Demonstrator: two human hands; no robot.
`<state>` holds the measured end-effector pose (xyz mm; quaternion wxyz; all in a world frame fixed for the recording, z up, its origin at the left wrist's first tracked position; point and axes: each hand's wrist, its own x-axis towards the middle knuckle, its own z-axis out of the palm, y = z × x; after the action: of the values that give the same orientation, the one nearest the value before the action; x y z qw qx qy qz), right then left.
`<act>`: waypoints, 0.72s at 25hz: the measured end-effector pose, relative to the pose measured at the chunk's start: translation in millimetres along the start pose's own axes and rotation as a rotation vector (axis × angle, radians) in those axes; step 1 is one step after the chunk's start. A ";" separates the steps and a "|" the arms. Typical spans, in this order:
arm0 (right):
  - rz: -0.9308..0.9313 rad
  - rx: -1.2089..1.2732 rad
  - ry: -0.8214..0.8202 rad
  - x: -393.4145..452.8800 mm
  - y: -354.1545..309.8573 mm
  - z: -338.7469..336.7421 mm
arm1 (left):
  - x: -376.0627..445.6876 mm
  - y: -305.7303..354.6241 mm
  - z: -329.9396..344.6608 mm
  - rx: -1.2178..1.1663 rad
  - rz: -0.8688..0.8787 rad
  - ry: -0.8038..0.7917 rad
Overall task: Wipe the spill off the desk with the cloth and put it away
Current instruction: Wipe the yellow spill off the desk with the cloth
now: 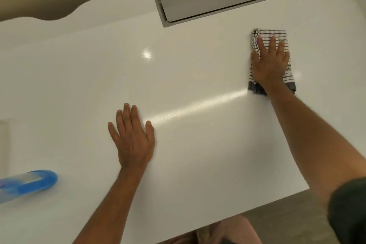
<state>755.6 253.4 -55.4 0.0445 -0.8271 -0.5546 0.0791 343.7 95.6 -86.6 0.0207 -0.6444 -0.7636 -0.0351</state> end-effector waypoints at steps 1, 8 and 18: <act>-0.017 0.006 -0.011 10.7 -16.5 1.7 | -0.1 -0.7 1.3 0.007 -0.001 0.005; -0.385 0.021 -0.085 4.4 -186.4 25.0 | -0.7 0.3 5.5 0.017 -0.001 0.027; -0.972 0.037 -0.142 -204.4 -76.2 44.5 | -2.5 4.5 -16.0 -0.100 -0.033 -0.042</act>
<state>602.1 92.8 -70.2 0.0528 -0.4640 -0.8767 0.1153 348.3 92.6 -70.8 -0.0282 -0.6327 -0.7715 -0.0602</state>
